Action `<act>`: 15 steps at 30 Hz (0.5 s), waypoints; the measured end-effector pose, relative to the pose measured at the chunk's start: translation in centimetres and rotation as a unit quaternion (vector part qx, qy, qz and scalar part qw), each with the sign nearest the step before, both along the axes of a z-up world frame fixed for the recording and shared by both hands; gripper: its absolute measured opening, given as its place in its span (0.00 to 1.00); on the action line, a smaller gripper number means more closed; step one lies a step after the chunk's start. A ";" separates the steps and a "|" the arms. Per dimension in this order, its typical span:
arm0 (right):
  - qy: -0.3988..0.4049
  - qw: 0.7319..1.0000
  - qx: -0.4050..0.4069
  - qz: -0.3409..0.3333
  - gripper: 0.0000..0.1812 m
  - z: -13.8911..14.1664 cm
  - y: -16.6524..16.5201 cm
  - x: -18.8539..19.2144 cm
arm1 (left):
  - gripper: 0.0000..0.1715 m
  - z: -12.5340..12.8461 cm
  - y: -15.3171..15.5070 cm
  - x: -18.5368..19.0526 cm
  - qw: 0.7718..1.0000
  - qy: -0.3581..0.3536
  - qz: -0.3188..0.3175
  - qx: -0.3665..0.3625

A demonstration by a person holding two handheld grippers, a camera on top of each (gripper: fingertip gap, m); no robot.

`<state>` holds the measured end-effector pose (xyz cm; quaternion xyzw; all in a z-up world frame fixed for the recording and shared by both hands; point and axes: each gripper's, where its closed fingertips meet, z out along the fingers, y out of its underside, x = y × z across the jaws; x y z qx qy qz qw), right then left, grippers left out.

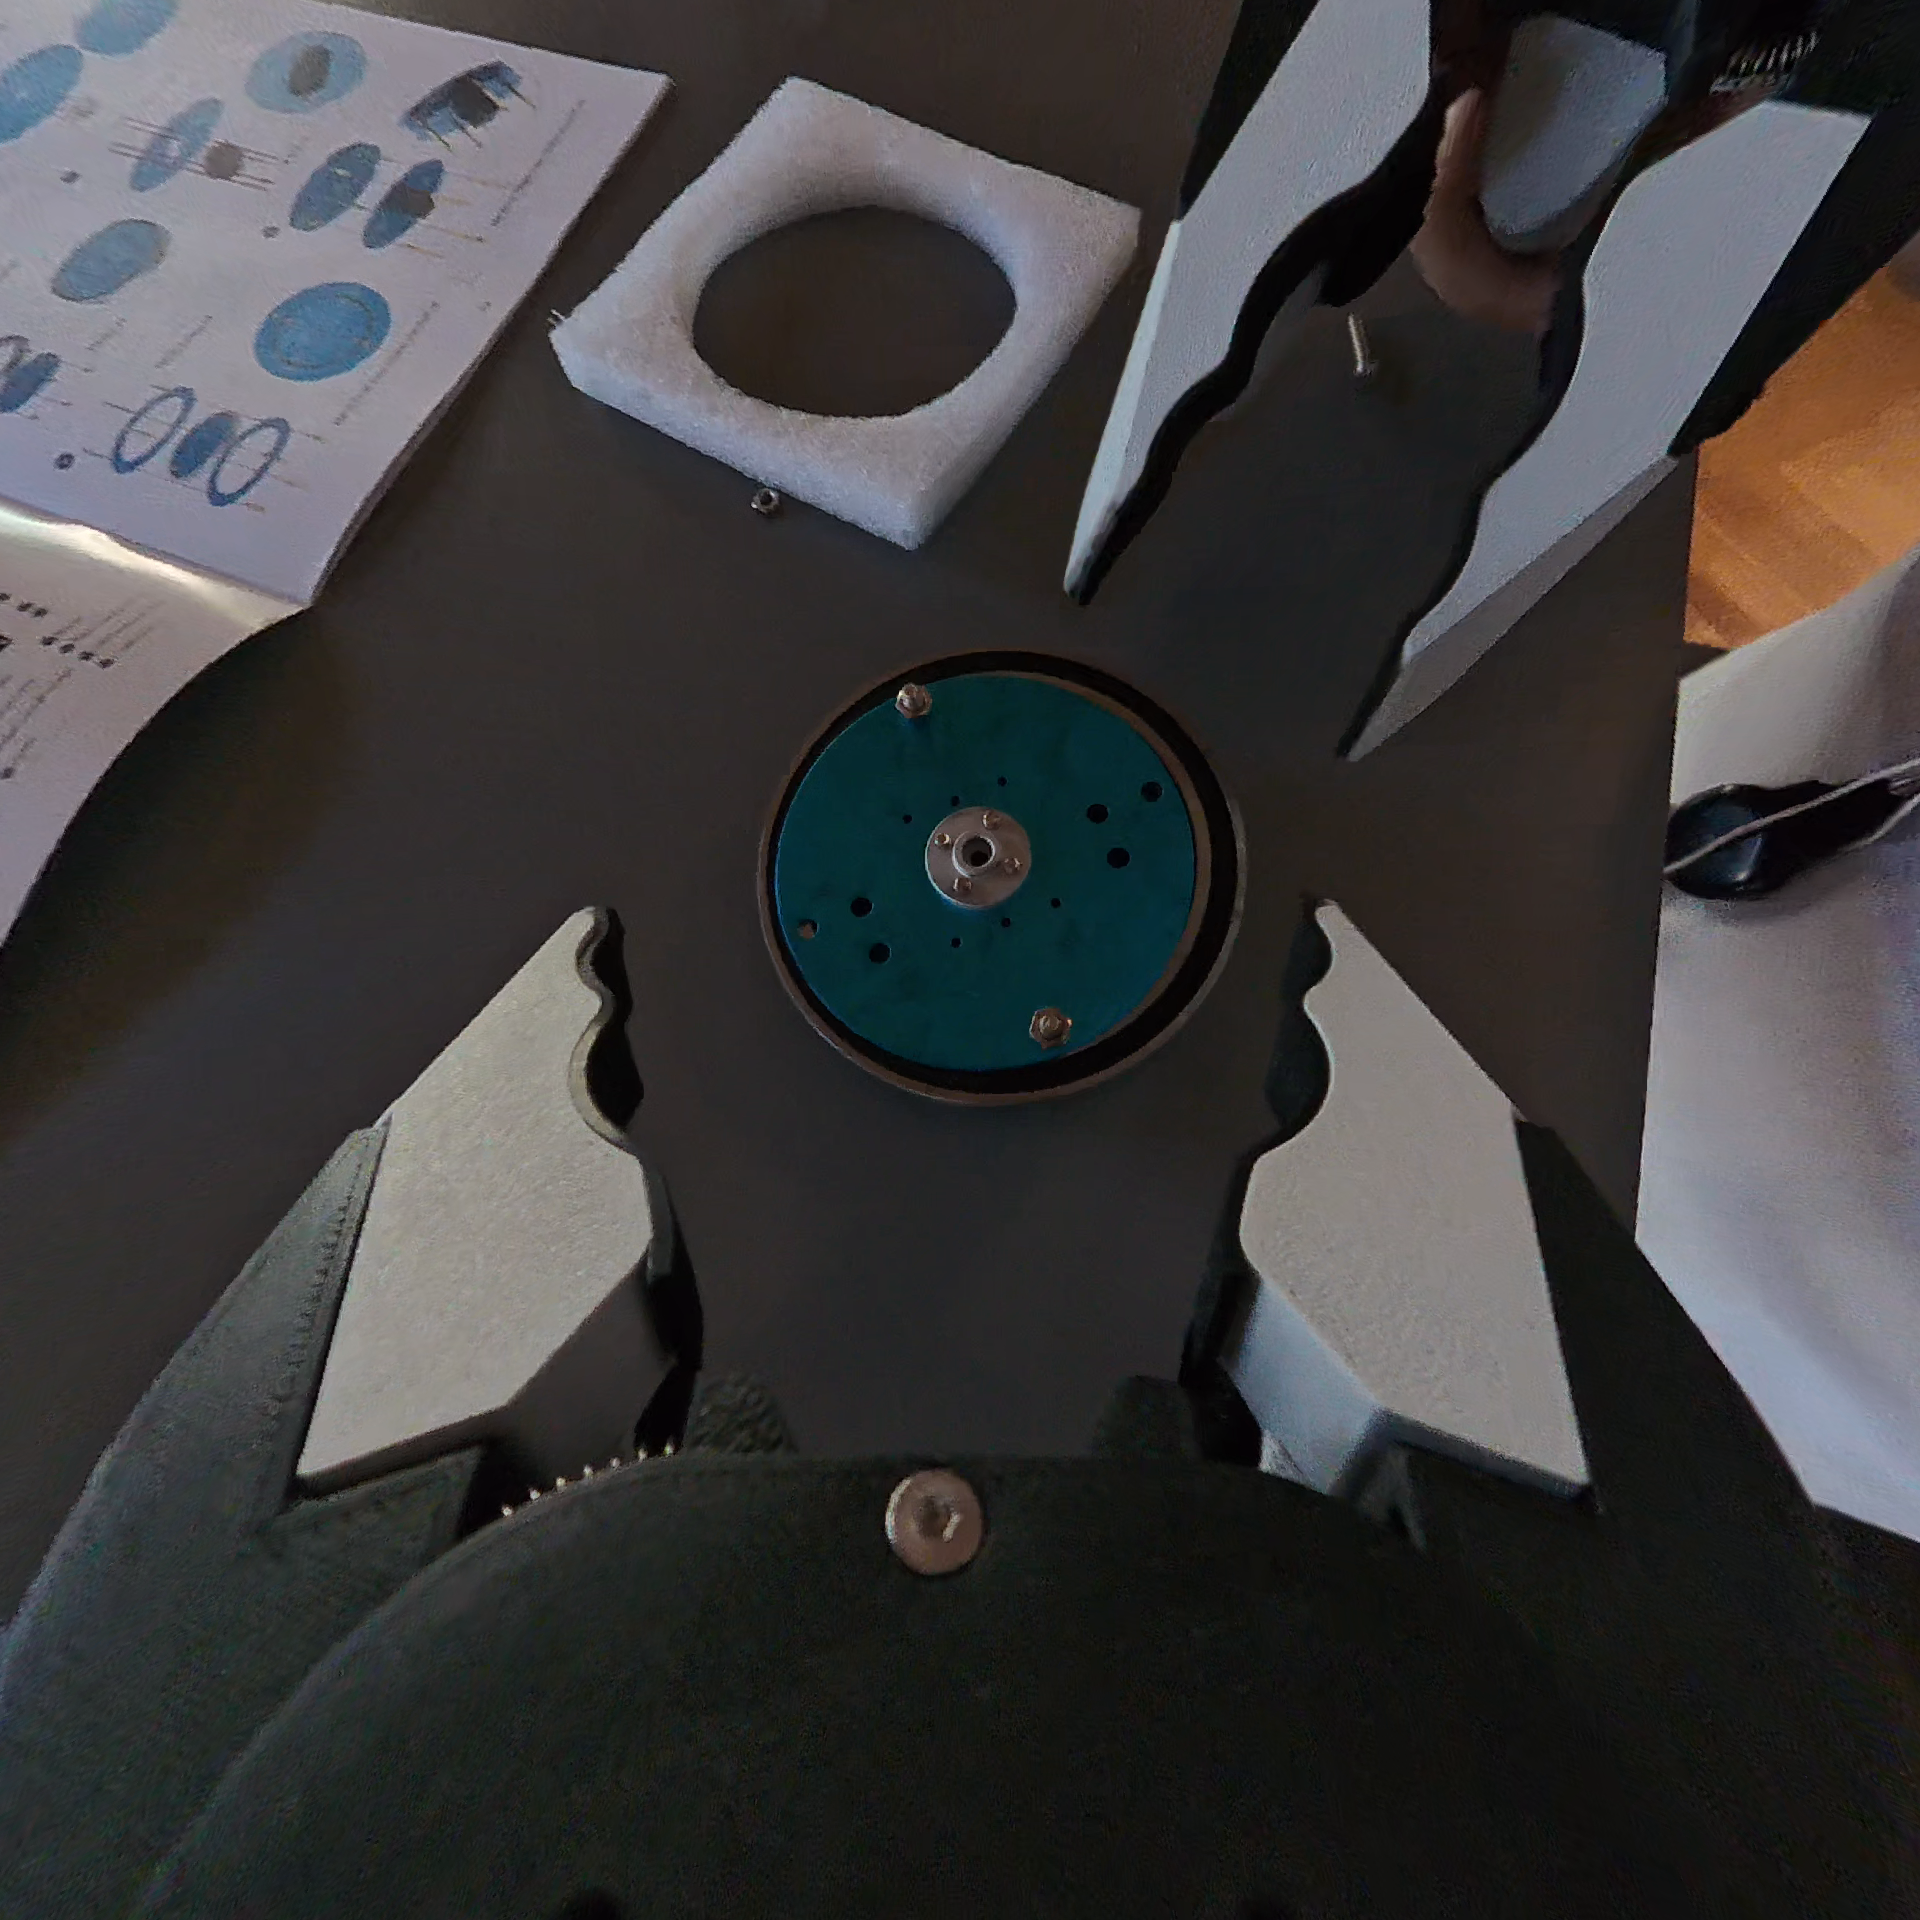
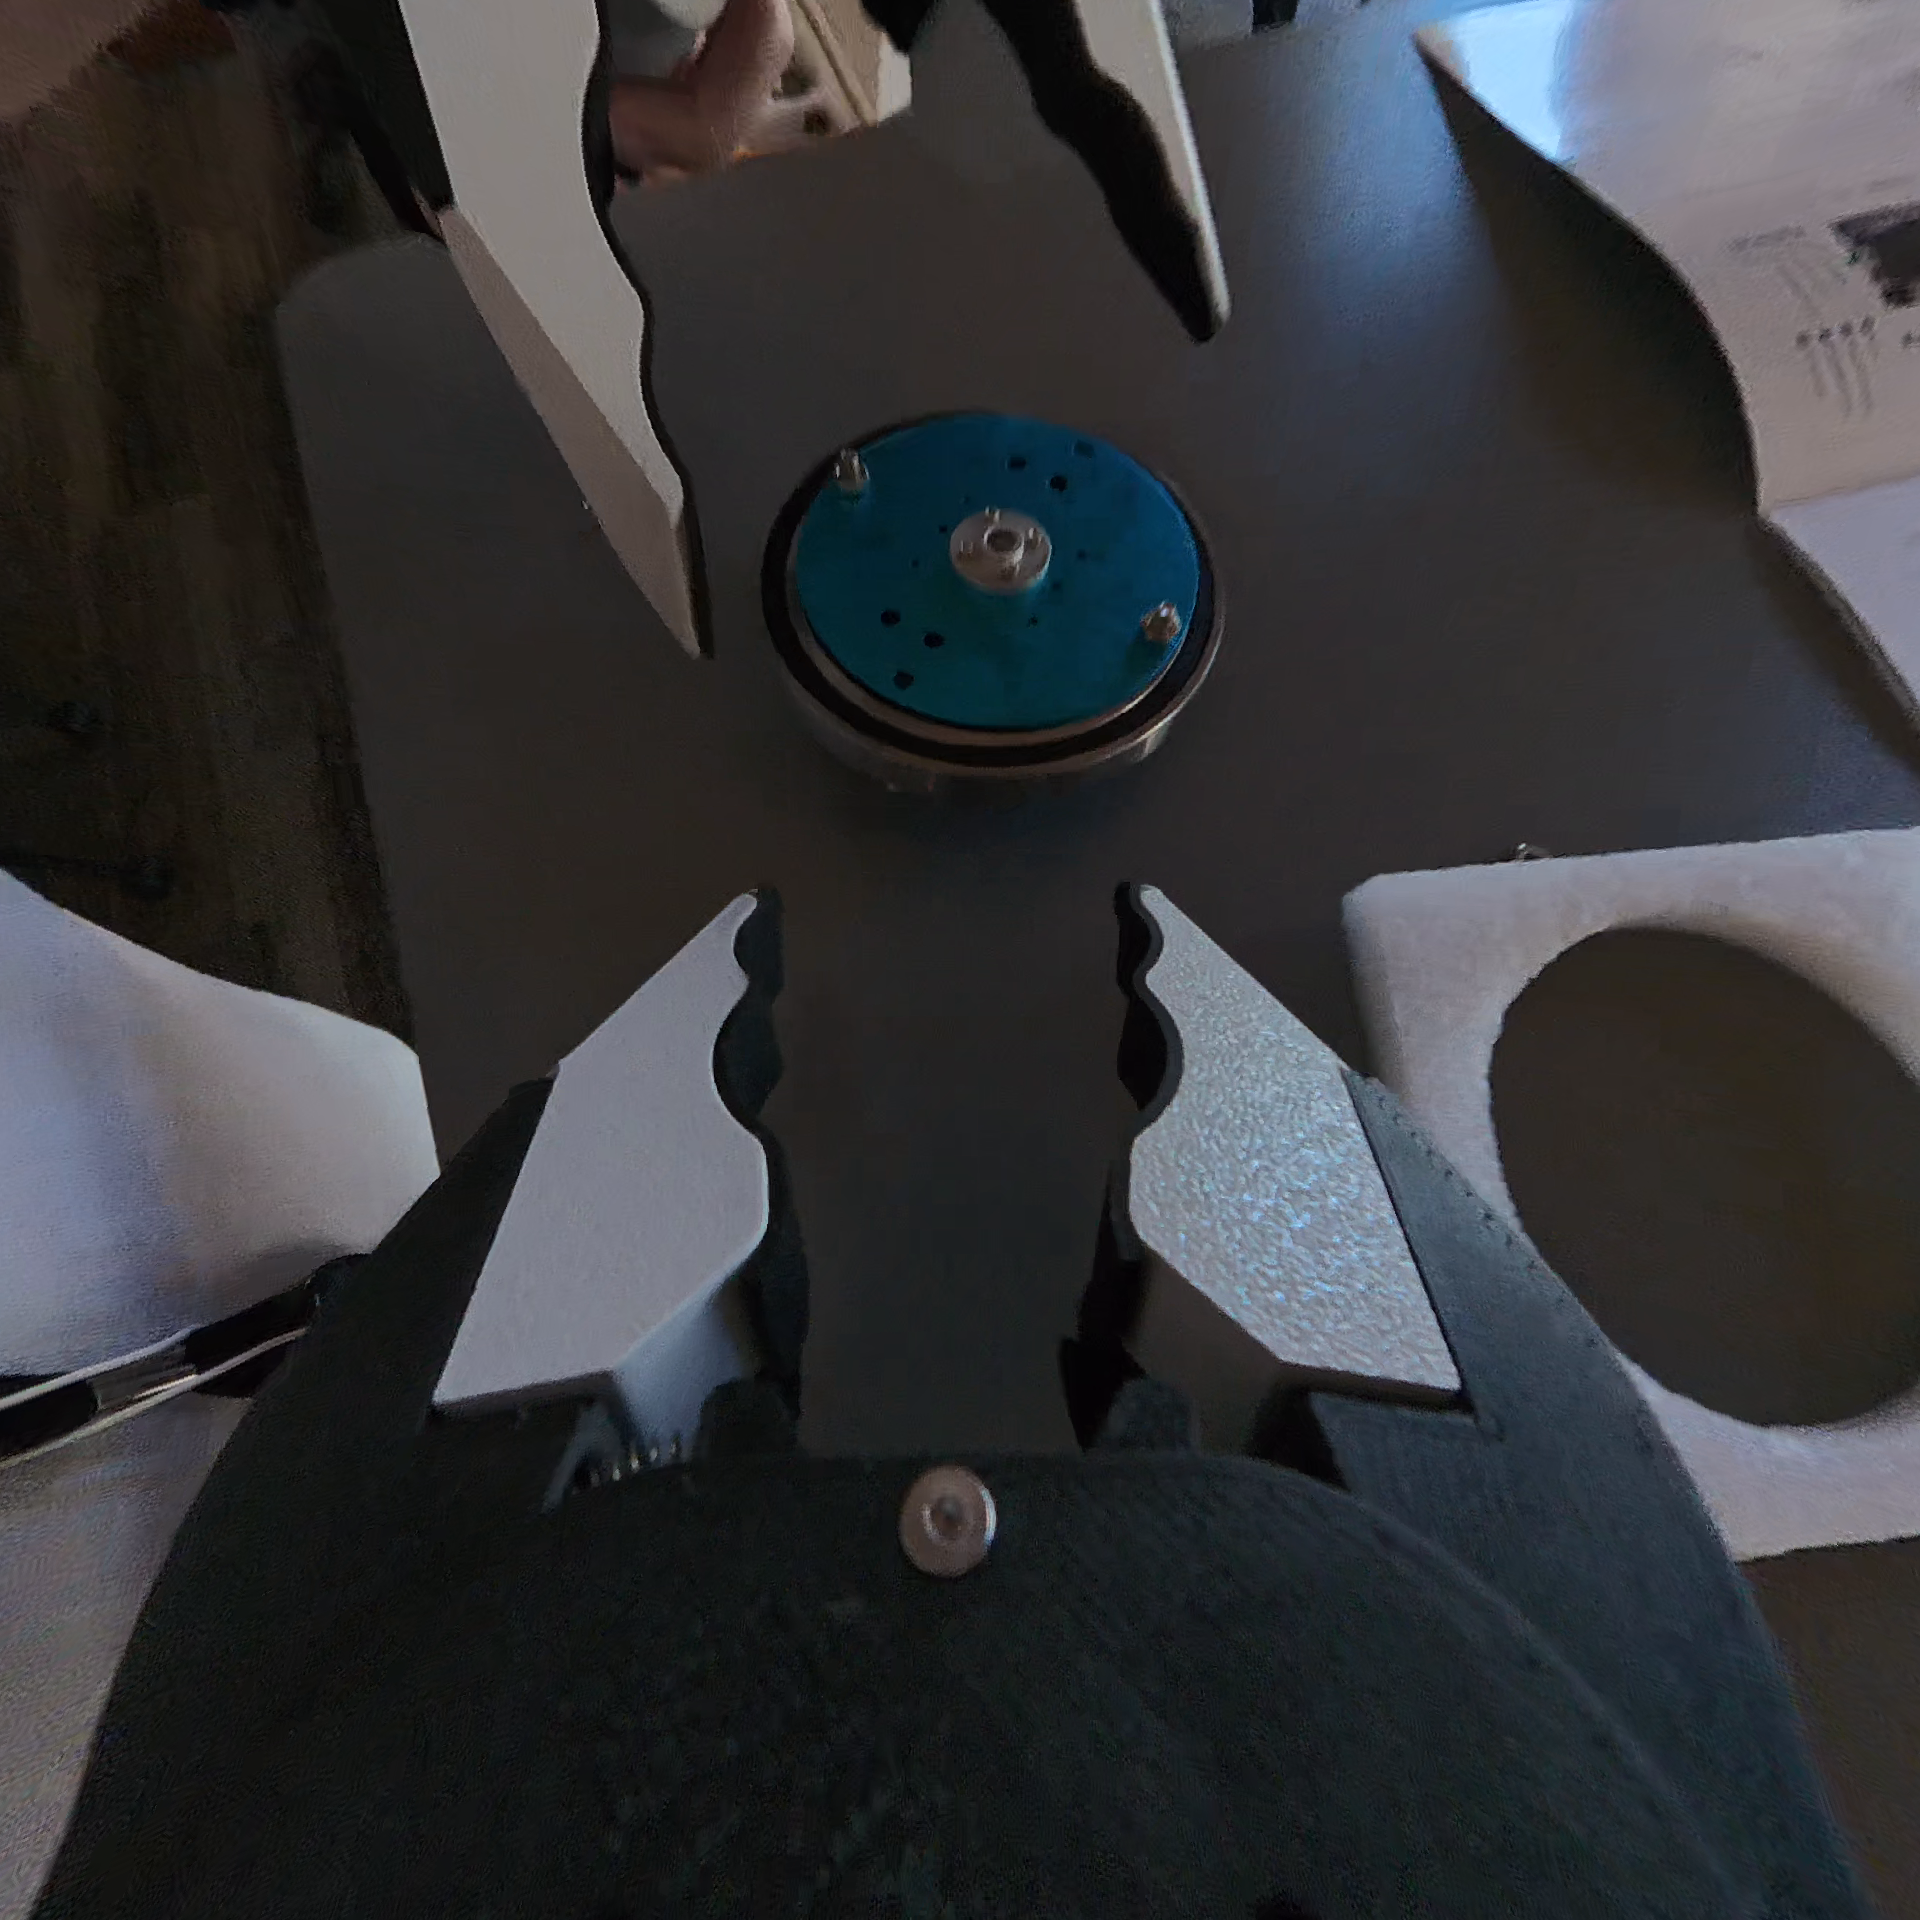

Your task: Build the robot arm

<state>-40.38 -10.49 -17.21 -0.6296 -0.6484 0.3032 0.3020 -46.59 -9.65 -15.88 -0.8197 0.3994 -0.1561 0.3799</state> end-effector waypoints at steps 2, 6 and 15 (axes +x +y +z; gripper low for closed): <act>-0.012 1.000 0.005 -0.011 0.34 -0.9 -0.1 0.0 | 0.74 -0.7 -0.1 0.4 1.000 0.014 -0.015 -0.022; -0.005 1.000 -0.003 -0.024 0.32 -1.1 -0.4 -0.4 | 0.70 -1.0 -0.2 0.9 0.999 0.010 -0.023 -0.049; -0.005 0.999 -0.002 -0.045 0.31 -1.1 -0.1 -0.7 | 0.58 -1.0 -0.2 1.1 0.999 -0.007 -0.031 -0.029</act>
